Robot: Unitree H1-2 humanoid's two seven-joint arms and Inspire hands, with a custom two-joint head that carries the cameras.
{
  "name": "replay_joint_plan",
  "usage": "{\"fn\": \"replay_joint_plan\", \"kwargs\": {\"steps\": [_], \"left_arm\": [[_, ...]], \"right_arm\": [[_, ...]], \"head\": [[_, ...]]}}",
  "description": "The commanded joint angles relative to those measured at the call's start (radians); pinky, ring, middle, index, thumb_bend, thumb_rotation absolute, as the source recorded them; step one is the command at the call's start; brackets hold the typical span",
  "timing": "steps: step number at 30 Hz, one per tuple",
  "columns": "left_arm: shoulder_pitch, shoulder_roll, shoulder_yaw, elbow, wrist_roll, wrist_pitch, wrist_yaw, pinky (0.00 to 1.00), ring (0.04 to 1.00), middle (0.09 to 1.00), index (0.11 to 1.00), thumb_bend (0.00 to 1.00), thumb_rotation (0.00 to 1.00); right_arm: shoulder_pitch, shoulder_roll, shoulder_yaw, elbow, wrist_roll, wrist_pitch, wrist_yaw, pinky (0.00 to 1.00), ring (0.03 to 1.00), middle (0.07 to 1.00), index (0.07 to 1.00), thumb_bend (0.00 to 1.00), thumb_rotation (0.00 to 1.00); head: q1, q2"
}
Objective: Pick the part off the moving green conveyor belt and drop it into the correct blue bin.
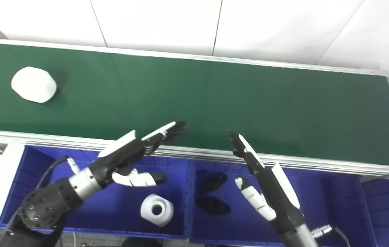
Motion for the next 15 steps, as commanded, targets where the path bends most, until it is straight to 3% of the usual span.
{"fn": "replay_joint_plan", "kwargs": {"steps": [1, 5, 15], "left_arm": [[0.018, -0.008, -0.009, 0.031, 0.000, -0.077, 0.010, 0.99, 1.000, 1.000, 1.000, 0.44, 0.55], [0.016, -0.012, -0.017, 0.039, -0.011, -0.082, 0.010, 0.97, 1.000, 1.000, 1.000, 0.45, 0.46], [-0.012, -0.011, -0.019, 0.031, -0.001, -0.082, 0.018, 0.95, 1.000, 1.000, 1.000, 0.46, 0.43]], "right_arm": [[0.024, -0.001, -0.003, 0.019, -0.005, -0.107, -0.035, 0.87, 0.940, 0.965, 0.960, 0.45, 1.00], [0.019, -0.001, -0.004, 0.040, -0.004, -0.121, -0.041, 0.81, 0.911, 0.941, 0.927, 0.41, 0.95], [0.010, -0.003, -0.003, 0.029, -0.003, -0.106, -0.035, 0.80, 0.910, 0.945, 0.929, 0.36, 0.85]], "head": [[-0.001, -0.014], [-0.002, -0.038], [-0.016, -0.016]]}}
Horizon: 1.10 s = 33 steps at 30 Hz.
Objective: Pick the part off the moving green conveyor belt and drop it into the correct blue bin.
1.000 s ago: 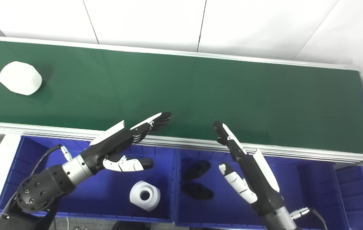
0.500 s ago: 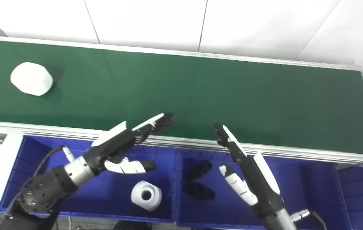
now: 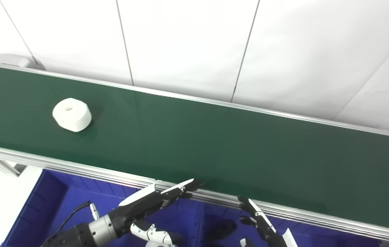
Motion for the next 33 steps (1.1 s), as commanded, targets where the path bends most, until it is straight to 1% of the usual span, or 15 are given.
{"fn": "replay_joint_plan", "kwargs": {"steps": [1, 6, 10, 13, 18, 20, 21, 24, 25, 27, 28, 30, 32, 33], "left_arm": [[-0.014, 0.008, 0.005, -0.038, -0.001, -0.033, 0.008, 0.96, 1.000, 1.000, 1.000, 0.46, 0.43], [-0.020, 0.011, 0.009, -0.047, -0.007, -0.023, 0.009, 0.96, 1.000, 1.000, 1.000, 0.48, 0.45], [-0.032, 0.013, 0.020, -0.059, 0.006, -0.031, 0.016, 0.97, 1.000, 1.000, 1.000, 0.47, 0.46], [-0.048, 0.020, 0.036, -0.079, 0.049, -0.050, 0.028, 0.96, 1.000, 1.000, 1.000, 0.46, 0.47], [-0.097, 0.044, 0.083, -0.131, 0.111, -0.059, 0.048, 0.98, 1.000, 1.000, 1.000, 0.46, 0.47], [-0.114, 0.052, 0.098, -0.147, 0.128, -0.060, 0.054, 0.99, 1.000, 1.000, 1.000, 0.44, 0.50], [-0.128, 0.062, 0.117, -0.162, 0.145, -0.061, 0.061, 1.00, 1.000, 1.000, 1.000, 0.44, 0.58], [-0.164, 0.080, 0.176, -0.200, 0.195, -0.071, 0.091, 0.99, 1.000, 1.000, 1.000, 0.44, 0.64], [-0.175, 0.084, 0.195, -0.210, 0.220, -0.077, 0.101, 0.99, 1.000, 1.000, 1.000, 0.42, 0.64], [-0.197, 0.092, 0.229, -0.227, 0.262, -0.090, 0.122, 0.99, 1.000, 1.000, 1.000, 0.38, 0.57], [-0.211, 0.097, 0.247, -0.234, 0.284, -0.092, 0.132, 0.99, 1.000, 1.000, 1.000, 0.39, 0.50], [-0.240, 0.108, 0.276, -0.246, 0.319, -0.089, 0.146, 0.99, 1.000, 1.000, 1.000, 0.42, 0.47], [-0.274, 0.123, 0.307, -0.253, 0.357, -0.085, 0.158, 1.00, 1.000, 1.000, 1.000, 0.43, 0.47], [-0.288, 0.129, 0.320, -0.256, 0.374, -0.084, 0.163, 1.00, 1.000, 1.000, 1.000, 0.47, 0.44]], "right_arm": [[0.008, -0.001, 0.001, -0.038, -0.004, -0.047, -0.006, 0.79, 0.905, 0.943, 0.928, 0.36, 0.85], [0.006, -0.002, -0.001, -0.037, -0.007, -0.052, -0.008, 0.80, 0.904, 0.942, 0.929, 0.37, 0.86], [0.000, -0.002, -0.003, -0.036, -0.004, -0.052, -0.007, 0.80, 0.904, 0.941, 0.930, 0.38, 0.87], [-0.003, -0.003, -0.004, -0.034, -0.005, -0.051, -0.007, 0.80, 0.906, 0.941, 0.931, 0.38, 0.88], [-0.010, -0.005, -0.005, -0.032, -0.002, -0.051, -0.005, 0.80, 0.904, 0.940, 0.930, 0.38, 0.88], [-0.011, -0.006, -0.006, -0.029, 0.002, -0.055, -0.005, 0.80, 0.906, 0.939, 0.929, 0.39, 0.88], [-0.011, -0.006, -0.006, -0.030, 0.001, -0.054, -0.006, 0.80, 0.905, 0.939, 0.929, 0.38, 0.87], [-0.013, -0.006, -0.004, -0.031, 0.002, -0.049, -0.003, 0.80, 0.903, 0.940, 0.929, 0.38, 0.87], [-0.013, -0.006, -0.003, -0.031, -0.001, -0.049, -0.003, 0.80, 0.902, 0.940, 0.928, 0.38, 0.87], [-0.012, -0.004, -0.001, -0.034, -0.004, -0.046, -0.004, 0.80, 0.900, 0.940, 0.927, 0.37, 0.86], [-0.011, -0.003, 0.000, -0.034, -0.005, -0.046, -0.004, 0.79, 0.898, 0.940, 0.926, 0.36, 0.85], [-0.010, -0.003, 0.000, -0.032, -0.004, -0.048, -0.005, 0.79, 0.901, 0.942, 0.927, 0.36, 0.85], [-0.010, -0.004, -0.001, -0.028, -0.003, -0.051, -0.006, 0.80, 0.903, 0.942, 0.927, 0.36, 0.85], [-0.010, -0.005, -0.001, -0.027, -0.004, -0.051, -0.007, 0.80, 0.902, 0.942, 0.927, 0.36, 0.85]], "head": [[0.001, 0.000], [0.000, 0.002], [0.002, 0.000], [0.002, -0.003], [0.013, -0.007], [0.018, -0.009], [0.017, -0.009], [0.015, -0.008], [0.015, -0.008], [0.014, -0.007], [0.015, -0.006], [0.015, -0.005], [0.015, -0.004], [0.015, -0.004]]}}
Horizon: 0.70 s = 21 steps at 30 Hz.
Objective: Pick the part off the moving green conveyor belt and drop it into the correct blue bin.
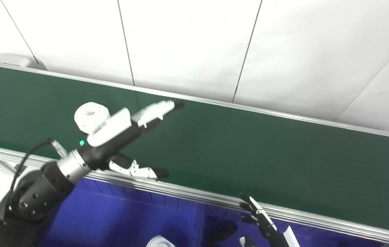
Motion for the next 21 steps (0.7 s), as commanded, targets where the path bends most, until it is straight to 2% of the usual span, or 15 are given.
{"fn": "replay_joint_plan", "kwargs": {"steps": [1, 5, 13, 16, 18, 21], "left_arm": [[-0.069, 0.045, 0.045, -0.033, 0.043, -0.025, 0.040, 1.00, 1.000, 1.000, 1.000, 0.48, 0.44], [-0.127, 0.077, 0.083, -0.021, 0.093, -0.029, 0.051, 1.00, 0.985, 0.996, 0.993, 0.56, 0.33], [-0.208, 0.117, 0.113, 0.051, 0.156, -0.046, 0.079, 0.95, 0.965, 0.975, 0.959, 0.71, 0.39], [-0.224, 0.119, 0.110, 0.085, 0.167, -0.060, 0.086, 0.92, 0.947, 0.960, 0.945, 0.72, 0.40], [-0.234, 0.121, 0.103, 0.132, 0.177, -0.089, 0.100, 0.91, 0.941, 0.950, 0.933, 0.67, 0.43], [-0.250, 0.126, 0.093, 0.214, 0.210, -0.139, 0.134, 0.90, 0.932, 0.940, 0.920, 0.66, 0.46]], "right_arm": [[0.006, 0.001, 0.001, -0.027, 0.008, -0.049, -0.006, 0.79, 0.901, 0.942, 0.927, 0.36, 0.85], [0.007, 0.001, 0.001, -0.030, 0.006, -0.046, -0.007, 0.79, 0.899, 0.940, 0.925, 0.36, 0.85], [0.005, -0.003, -0.002, -0.024, 0.011, -0.053, -0.007, 0.80, 0.903, 0.941, 0.929, 0.36, 0.86], [0.006, -0.003, -0.002, -0.026, 0.012, -0.051, -0.006, 0.80, 0.903, 0.940, 0.928, 0.36, 0.86], [0.007, -0.002, -0.002, -0.027, 0.014, -0.050, -0.006, 0.80, 0.904, 0.942, 0.928, 0.36, 0.85], [0.007, -0.001, -0.002, -0.028, 0.016, -0.049, -0.007, 0.80, 0.905, 0.942, 0.927, 0.35, 0.84]], "head": [[0.003, -0.001], [0.001, 0.001], [0.001, 0.001], [-0.003, 0.001], [-0.004, 0.001], [-0.005, 0.001]]}}
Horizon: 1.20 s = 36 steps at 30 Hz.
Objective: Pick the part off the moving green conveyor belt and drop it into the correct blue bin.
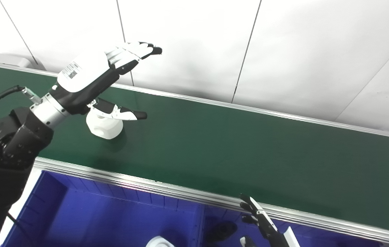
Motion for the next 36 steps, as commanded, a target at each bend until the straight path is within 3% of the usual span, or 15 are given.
{"fn": "replay_joint_plan", "kwargs": {"steps": [1, 7, 14, 18, 25, 36], "left_arm": [[-0.043, 0.028, 0.004, 0.024, 0.028, -0.048, 0.058, 0.89, 0.921, 0.929, 0.905, 0.66, 0.45], [-0.068, 0.055, -0.054, 0.151, 0.075, -0.090, 0.131, 0.87, 0.886, 0.899, 0.878, 0.67, 0.43], [-0.078, 0.096, -0.158, 0.258, 0.072, -0.090, 0.215, 0.86, 0.855, 0.862, 0.849, 0.68, 0.54], [-0.086, 0.114, -0.213, 0.312, 0.091, -0.090, 0.267, 0.86, 0.853, 0.853, 0.838, 0.68, 0.53], [-0.106, 0.148, -0.347, 0.442, 0.094, -0.090, 0.375, 0.85, 0.863, 0.874, 0.878, 0.74, 0.54], [-0.109, 0.162, -0.410, 0.478, -0.027, -0.090, 0.333, 0.80, 0.895, 0.936, 0.925, 0.78, 0.46]], "right_arm": [[0.006, 0.001, -0.001, -0.028, 0.013, -0.049, -0.007, 0.80, 0.904, 0.941, 0.927, 0.35, 0.83], [0.007, 0.004, 0.000, -0.027, 0.012, -0.053, -0.011, 0.80, 0.904, 0.941, 0.926, 0.34, 0.82], [0.008, 0.001, -0.001, -0.031, 0.014, -0.048, -0.008, 0.80, 0.905, 0.942, 0.930, 0.35, 0.83], [0.007, 0.001, -0.003, -0.033, 0.015, -0.046, -0.007, 0.80, 0.906, 0.940, 0.926, 0.35, 0.82], [0.004, 0.000, -0.008, -0.038, 0.015, -0.046, -0.008, 0.80, 0.900, 0.934, 0.918, 0.35, 0.82], [0.002, -0.001, -0.019, -0.038, 0.042, -0.053, -0.008, 0.81, 0.903, 0.930, 0.919, 0.37, 0.84]], "head": [[-0.001, -0.002], [-0.003, 0.001], [-0.003, 0.005], [-0.007, 0.006], [-0.012, 0.010], [-0.010, 0.014]]}}
